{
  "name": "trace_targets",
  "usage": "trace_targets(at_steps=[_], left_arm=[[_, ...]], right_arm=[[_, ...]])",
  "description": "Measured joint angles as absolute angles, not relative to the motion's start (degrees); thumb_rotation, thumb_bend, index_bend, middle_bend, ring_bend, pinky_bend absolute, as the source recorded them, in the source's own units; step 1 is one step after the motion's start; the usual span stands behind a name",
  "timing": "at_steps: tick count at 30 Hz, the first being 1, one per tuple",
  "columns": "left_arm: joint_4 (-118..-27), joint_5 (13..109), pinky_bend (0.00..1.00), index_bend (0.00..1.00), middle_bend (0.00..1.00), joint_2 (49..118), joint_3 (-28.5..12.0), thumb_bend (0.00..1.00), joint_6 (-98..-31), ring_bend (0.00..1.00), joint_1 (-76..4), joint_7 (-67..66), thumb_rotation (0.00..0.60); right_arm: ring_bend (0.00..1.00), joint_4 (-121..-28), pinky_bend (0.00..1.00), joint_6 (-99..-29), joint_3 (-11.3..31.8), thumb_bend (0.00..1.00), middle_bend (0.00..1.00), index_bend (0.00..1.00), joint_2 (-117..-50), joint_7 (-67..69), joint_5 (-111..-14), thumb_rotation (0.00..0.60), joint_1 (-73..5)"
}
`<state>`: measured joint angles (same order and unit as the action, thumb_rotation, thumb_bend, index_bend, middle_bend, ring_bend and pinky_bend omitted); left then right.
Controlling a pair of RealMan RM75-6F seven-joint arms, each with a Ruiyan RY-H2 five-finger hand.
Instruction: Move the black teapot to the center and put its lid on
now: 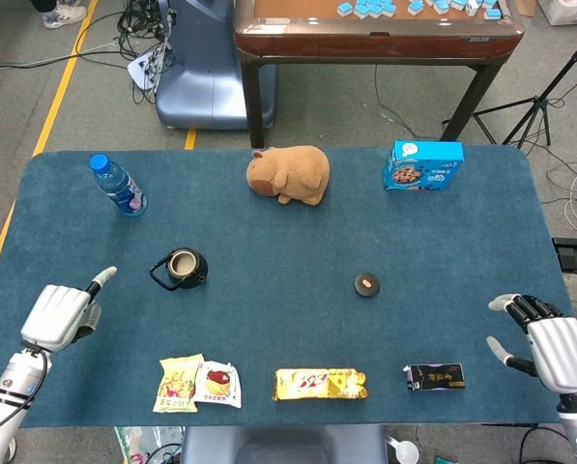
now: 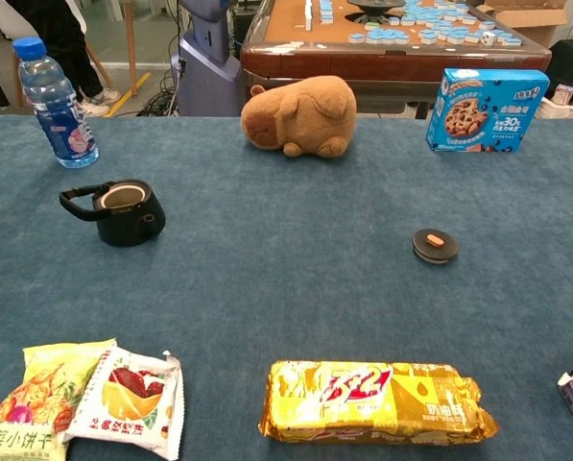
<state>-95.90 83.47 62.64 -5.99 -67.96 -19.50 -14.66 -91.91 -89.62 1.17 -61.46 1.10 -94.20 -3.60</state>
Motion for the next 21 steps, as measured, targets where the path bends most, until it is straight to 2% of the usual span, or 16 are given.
trace_targets(at_steps=[21], left_arm=[[-96.96,72.03,0.82,0.14,0.87,67.05,-7.34,0.58,-59.33,0.71,-27.15,-24.77,0.600]], right_arm=[[0.32,-91.53,0.43,-90.34,0.51,0.26,0.36,0.37,-60.41,3.82,-95.62,0.600,-3.30]])
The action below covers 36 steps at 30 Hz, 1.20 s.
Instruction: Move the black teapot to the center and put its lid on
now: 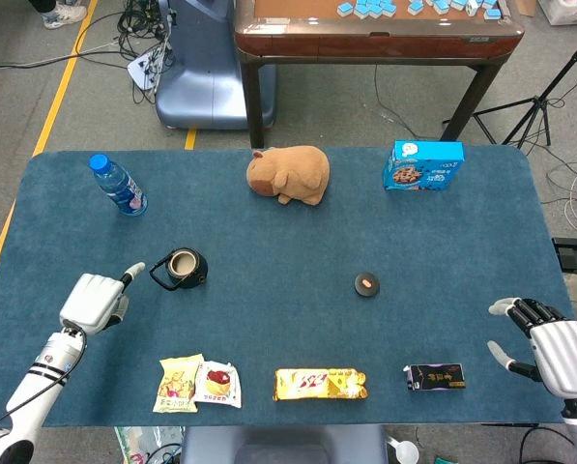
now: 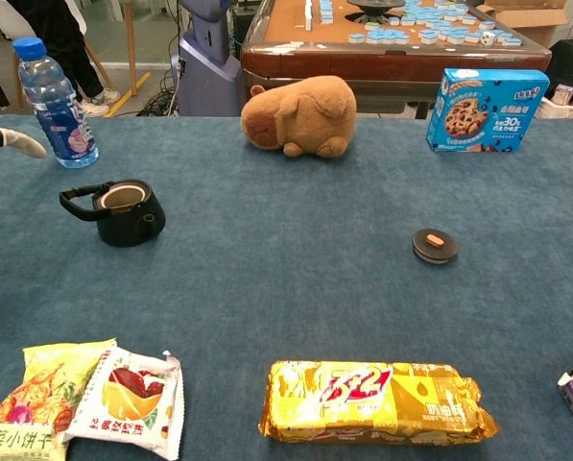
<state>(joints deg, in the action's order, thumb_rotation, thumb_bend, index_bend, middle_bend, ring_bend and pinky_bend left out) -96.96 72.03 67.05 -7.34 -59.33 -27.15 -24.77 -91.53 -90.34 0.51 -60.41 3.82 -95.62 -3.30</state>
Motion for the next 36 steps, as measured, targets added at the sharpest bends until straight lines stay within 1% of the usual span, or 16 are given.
trace_targets(at_steps=[5,15,27,36], left_arm=[[-96.33,69.71,0.82,0.12,0.87,67.99,-7.31,0.60,-57.93,0.72,-28.60,-26.05,0.600],[-96.34,66.62,0.82,0.09,0.87,69.35,-6.70,0.60,-56.17,0.72,-31.44,-29.71,0.600],[-95.98,61.94,0.82,0.08,0.87,71.29,-6.12,0.60,-54.55,0.72,-34.36,-32.92,0.600],[-93.61,58.20,0.82,0.09,0.87,73.70,-5.23,0.60,-53.39,0.72,-36.35,-34.04,0.600]], right_arm=[[0.32,-91.48,0.43,-90.17,0.61,0.26,0.36,0.37,-60.38,3.82,-95.34,0.600,-3.33],[0.32,-91.60,0.43,-89.49,0.67,0.26,0.36,0.37,-60.40,3.39,-95.01,0.600,-3.56],[0.32,-91.56,0.43,-89.06,0.80,0.26,0.36,0.37,-60.16,3.74,-94.54,0.600,-3.70],[0.32,-91.49,0.43,-89.27,0.87,0.26,0.36,0.37,-59.90,4.58,-94.45,0.600,-3.63]])
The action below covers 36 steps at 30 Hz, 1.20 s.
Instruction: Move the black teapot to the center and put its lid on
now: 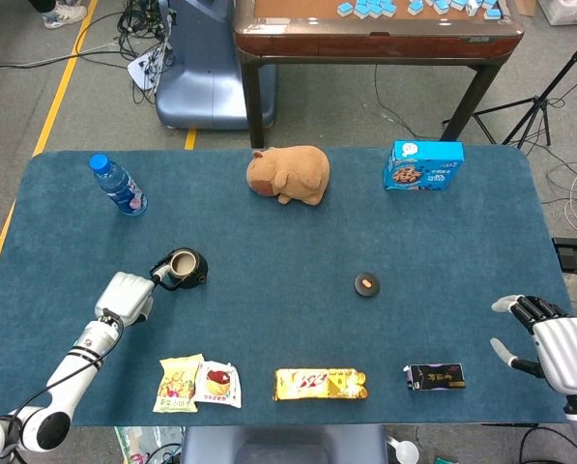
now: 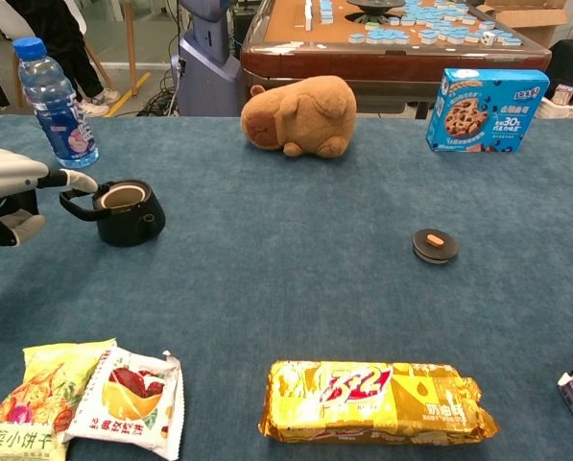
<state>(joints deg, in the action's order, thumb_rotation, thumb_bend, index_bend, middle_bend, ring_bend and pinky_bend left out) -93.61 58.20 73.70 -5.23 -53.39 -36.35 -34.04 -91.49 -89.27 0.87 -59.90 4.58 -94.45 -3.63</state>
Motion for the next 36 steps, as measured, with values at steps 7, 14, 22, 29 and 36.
trace_targets(at_steps=[7,14,22,29,36], left_arm=[[-93.17,57.16,0.82,0.12,0.87,74.30,-4.59,0.60,-54.67,0.72,-36.77,-34.87,0.600],[-93.34,55.57,0.82,0.16,0.88,74.34,-3.74,0.62,-55.35,0.72,-37.06,-35.96,0.600],[-93.44,54.50,0.82,0.18,0.88,74.70,-3.30,0.63,-56.18,0.73,-37.59,-36.97,0.600],[-93.23,52.83,0.82,0.18,0.88,75.39,-3.04,0.65,-57.62,0.73,-37.96,-38.97,0.600],[-93.10,51.20,0.82,0.19,0.89,75.99,-3.00,0.65,-59.10,0.73,-38.21,-40.29,0.600]], right_arm=[[0.32,-91.52,0.43,-89.05,0.82,0.26,0.36,0.37,-59.96,4.24,-94.47,0.600,-3.68],[0.32,-91.62,0.43,-88.64,0.85,0.26,0.36,0.37,-60.04,3.70,-94.32,0.600,-3.86],[0.32,-91.67,0.43,-88.47,0.89,0.26,0.36,0.37,-59.99,3.68,-94.14,0.600,-3.91],[0.32,-91.65,0.43,-88.43,0.86,0.26,0.36,0.37,-59.98,3.71,-94.14,0.600,-3.93],[0.32,-91.73,0.43,-88.12,0.87,0.26,0.36,0.37,-60.02,3.48,-94.01,0.600,-4.05]])
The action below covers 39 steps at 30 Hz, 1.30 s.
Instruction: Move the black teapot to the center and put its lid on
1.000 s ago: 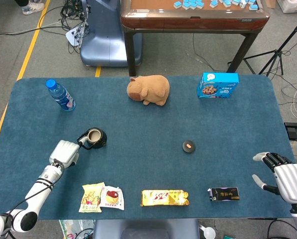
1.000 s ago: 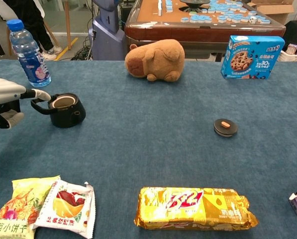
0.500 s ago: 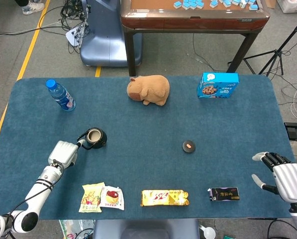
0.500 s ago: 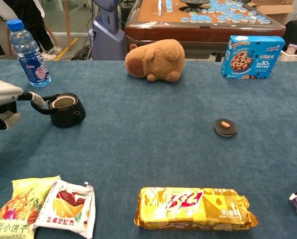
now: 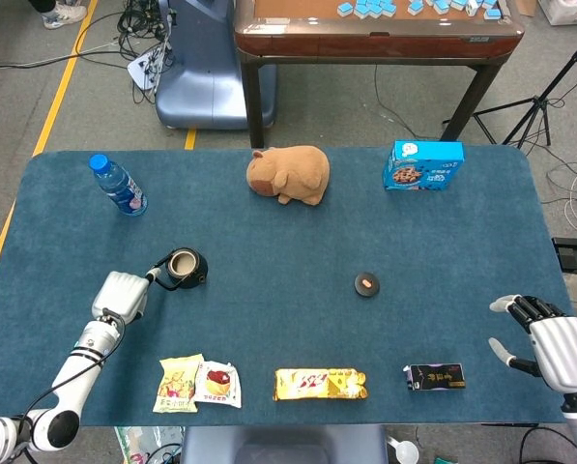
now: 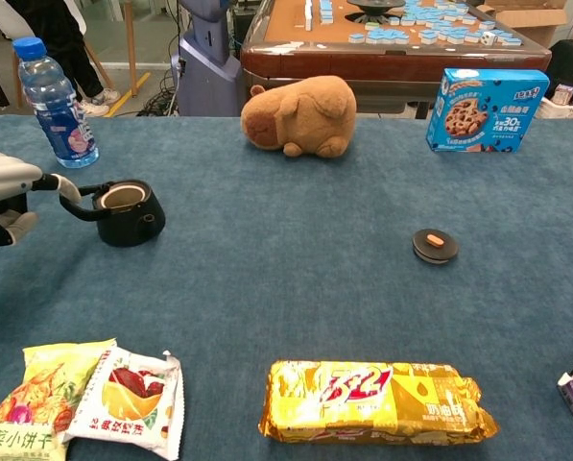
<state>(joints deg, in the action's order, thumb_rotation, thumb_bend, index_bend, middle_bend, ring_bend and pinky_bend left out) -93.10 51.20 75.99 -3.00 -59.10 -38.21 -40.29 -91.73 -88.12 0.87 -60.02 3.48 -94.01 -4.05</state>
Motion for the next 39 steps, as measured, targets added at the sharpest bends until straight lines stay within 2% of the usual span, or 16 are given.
trace_targets(at_steps=[21,30,39], left_arm=[[-94.45,49.79,0.82,0.31,0.89,76.52,-1.93,0.65,-63.29,0.73,-38.01,-44.19,0.600],[-96.49,52.99,0.82,0.36,0.89,75.95,-0.98,0.65,-65.33,0.73,-37.05,-43.96,0.600],[-98.43,55.97,0.82,0.37,0.89,75.89,0.28,0.65,-66.75,0.73,-36.17,-44.84,0.600]], right_arm=[[0.32,-91.77,0.43,-87.78,0.84,0.26,0.36,0.37,-60.03,3.38,-93.86,0.600,-4.18],[0.32,-91.81,0.43,-87.62,0.86,0.26,0.36,0.37,-60.11,3.17,-93.81,0.600,-4.28],[0.32,-91.82,0.43,-87.76,0.81,0.26,0.36,0.37,-60.11,3.25,-93.91,0.600,-4.23]])
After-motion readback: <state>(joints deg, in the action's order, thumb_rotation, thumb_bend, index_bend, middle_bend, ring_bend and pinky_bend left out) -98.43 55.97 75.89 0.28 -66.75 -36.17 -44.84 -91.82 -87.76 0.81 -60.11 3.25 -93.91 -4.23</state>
